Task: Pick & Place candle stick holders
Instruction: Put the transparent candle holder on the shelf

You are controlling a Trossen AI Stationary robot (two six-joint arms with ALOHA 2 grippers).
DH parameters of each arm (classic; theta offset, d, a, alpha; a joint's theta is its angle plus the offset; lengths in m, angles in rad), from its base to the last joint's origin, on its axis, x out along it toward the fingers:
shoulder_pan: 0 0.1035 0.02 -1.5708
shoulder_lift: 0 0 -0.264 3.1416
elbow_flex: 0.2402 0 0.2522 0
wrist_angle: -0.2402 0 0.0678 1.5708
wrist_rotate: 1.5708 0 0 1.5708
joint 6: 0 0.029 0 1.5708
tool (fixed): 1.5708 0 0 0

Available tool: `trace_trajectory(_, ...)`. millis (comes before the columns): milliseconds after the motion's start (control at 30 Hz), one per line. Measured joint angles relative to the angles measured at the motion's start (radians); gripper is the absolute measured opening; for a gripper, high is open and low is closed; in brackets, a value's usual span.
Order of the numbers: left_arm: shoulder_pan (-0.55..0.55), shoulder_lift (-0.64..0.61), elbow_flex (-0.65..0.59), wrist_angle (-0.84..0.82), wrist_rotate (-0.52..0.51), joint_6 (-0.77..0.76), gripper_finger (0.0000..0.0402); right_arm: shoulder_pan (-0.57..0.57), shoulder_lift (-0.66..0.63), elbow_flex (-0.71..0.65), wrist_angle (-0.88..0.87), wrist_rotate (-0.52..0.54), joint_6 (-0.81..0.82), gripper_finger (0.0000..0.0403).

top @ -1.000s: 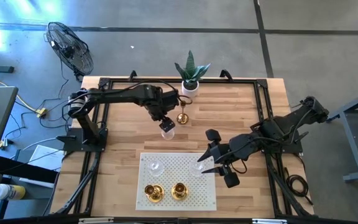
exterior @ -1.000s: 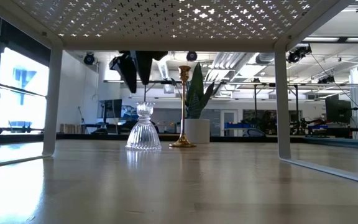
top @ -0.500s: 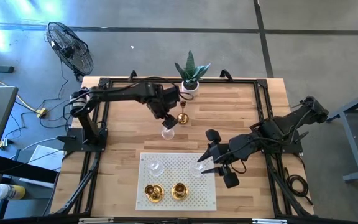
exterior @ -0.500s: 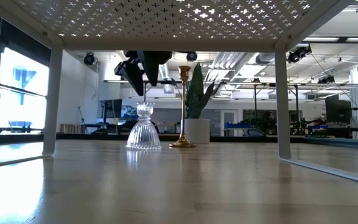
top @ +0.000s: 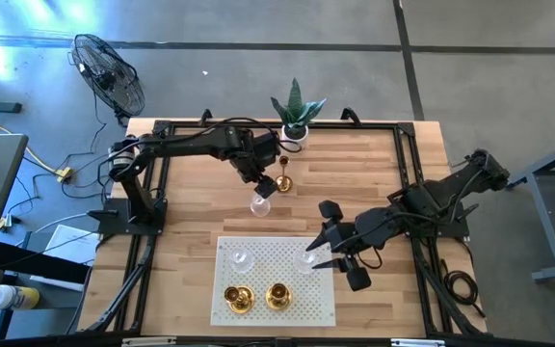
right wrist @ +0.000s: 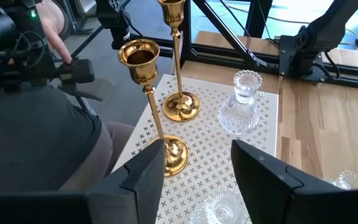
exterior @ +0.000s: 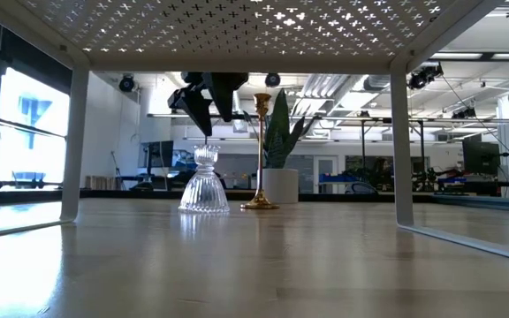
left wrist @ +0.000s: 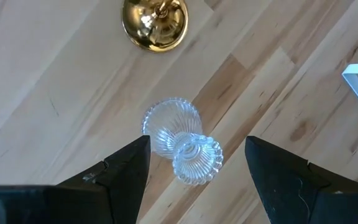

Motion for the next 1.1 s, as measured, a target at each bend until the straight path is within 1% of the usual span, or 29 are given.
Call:
trace_trajectory(100, 0.000, 0.001, 0.000, -0.002, 0.000, 0.000, 0.0257, 0.000, 0.000, 0.000, -0.001, 0.000, 0.000, 0.0177)
trace_trajectory(467, -0.007, 0.087, -0.001, 0.006, 0.041, 0.016, 0.0257, 0.000, 0.000, 0.000, -0.010, 0.000, 0.000, 0.0177)
trace_trajectory(833, -0.007, 0.092, -0.001, 0.041, 0.064, 0.026, 0.0257, 0.000, 0.000, 0.000, -0.010, 0.000, -0.001, 0.0177)
trace_trajectory(1100, -0.007, 0.092, -0.001, 0.003, 0.055, 0.024, 0.0257, 0.000, 0.000, 0.000, -0.015, 0.000, -0.001, 0.0177)
